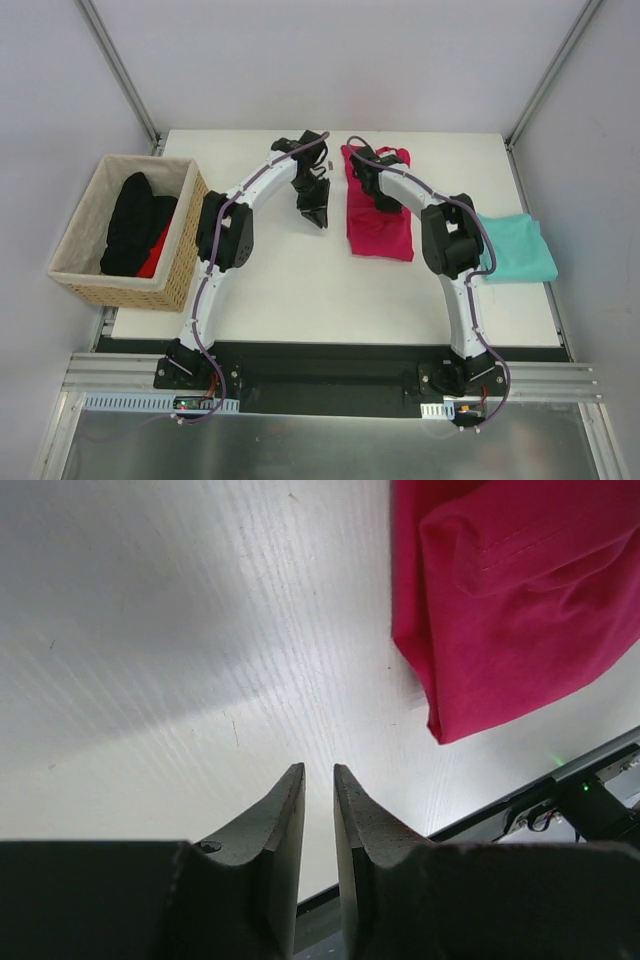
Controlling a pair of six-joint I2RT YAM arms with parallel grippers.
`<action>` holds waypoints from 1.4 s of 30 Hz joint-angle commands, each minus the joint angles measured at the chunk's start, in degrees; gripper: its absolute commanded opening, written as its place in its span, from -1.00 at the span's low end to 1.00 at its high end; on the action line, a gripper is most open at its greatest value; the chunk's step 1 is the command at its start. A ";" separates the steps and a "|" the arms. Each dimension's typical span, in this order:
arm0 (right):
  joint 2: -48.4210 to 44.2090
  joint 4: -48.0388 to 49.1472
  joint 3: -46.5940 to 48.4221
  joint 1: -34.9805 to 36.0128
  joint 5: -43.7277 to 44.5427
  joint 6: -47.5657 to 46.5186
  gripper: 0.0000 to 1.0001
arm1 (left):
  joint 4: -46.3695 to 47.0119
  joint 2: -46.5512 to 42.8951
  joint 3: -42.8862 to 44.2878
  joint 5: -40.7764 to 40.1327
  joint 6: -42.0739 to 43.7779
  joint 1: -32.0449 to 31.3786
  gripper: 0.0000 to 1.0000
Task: Fold and stack the t-shirts
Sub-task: Fold the folded rectangular tshirt in 1/3 of the way
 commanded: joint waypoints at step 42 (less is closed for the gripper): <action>-10.18 -0.17 -2.74 -0.88 -6.42 -0.36 -0.98 | -1.52 -10.24 -3.51 -4.74 -1.50 0.65 -0.68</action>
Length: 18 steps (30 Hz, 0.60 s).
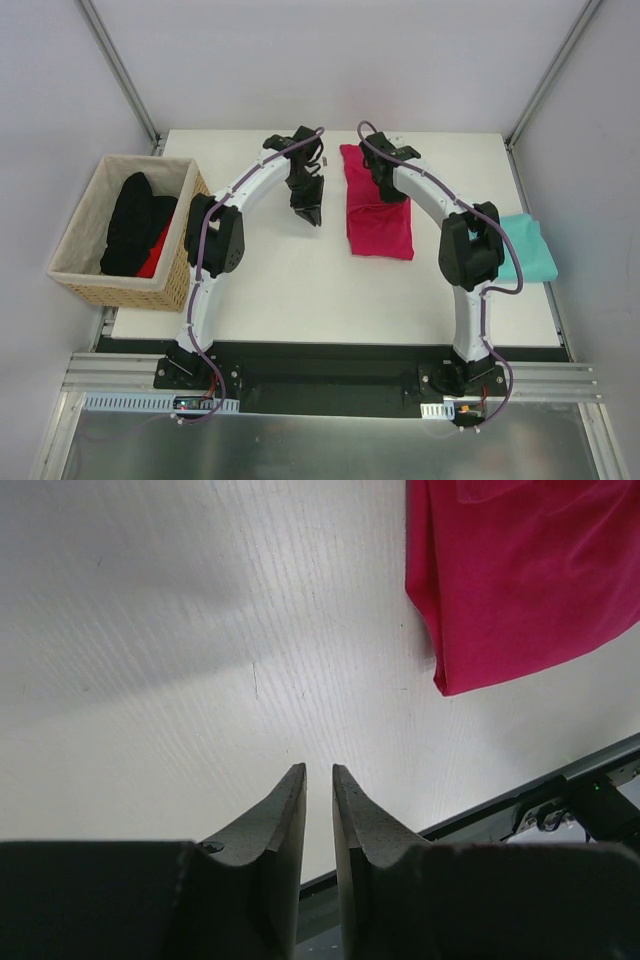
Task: Fold and stack the t-shirts
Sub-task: Fold the folded rectangular tshirt in 1/3 of the way
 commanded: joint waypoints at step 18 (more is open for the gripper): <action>4.77 -0.52 -1.20 -0.51 -6.01 4.29 -0.99 | -2.23 -1.28 6.22 -0.17 -1.94 1.89 -0.67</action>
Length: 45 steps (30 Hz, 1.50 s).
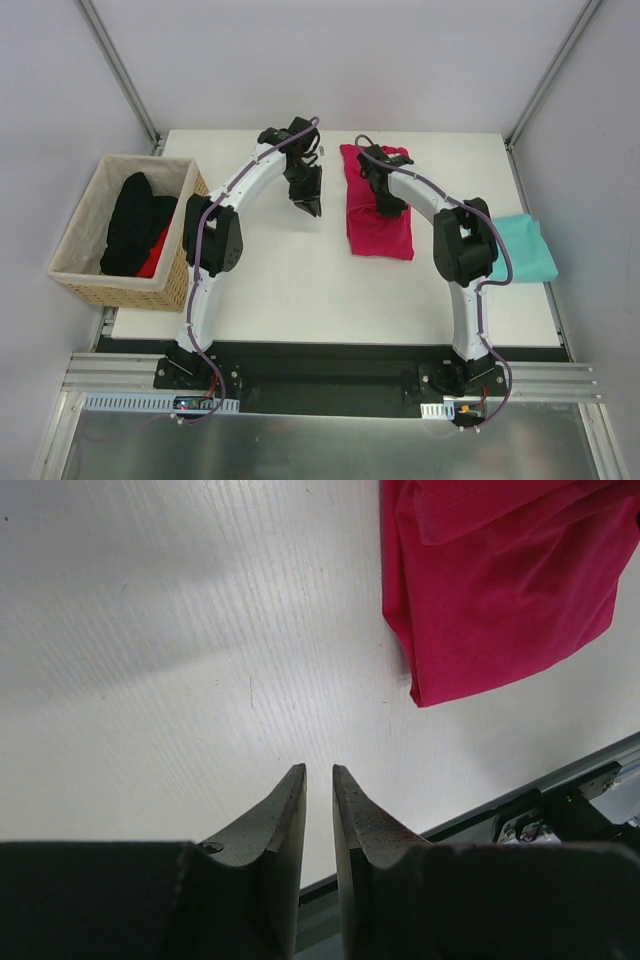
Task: Fold and stack the t-shirts
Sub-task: Fold the folded rectangular tshirt in 1/3 of the way
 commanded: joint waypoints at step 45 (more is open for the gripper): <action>-7.36 -1.05 3.35 -5.17 -4.10 -1.37 -0.99 | -3.90 -6.46 3.56 -2.36 -1.09 3.85 -0.68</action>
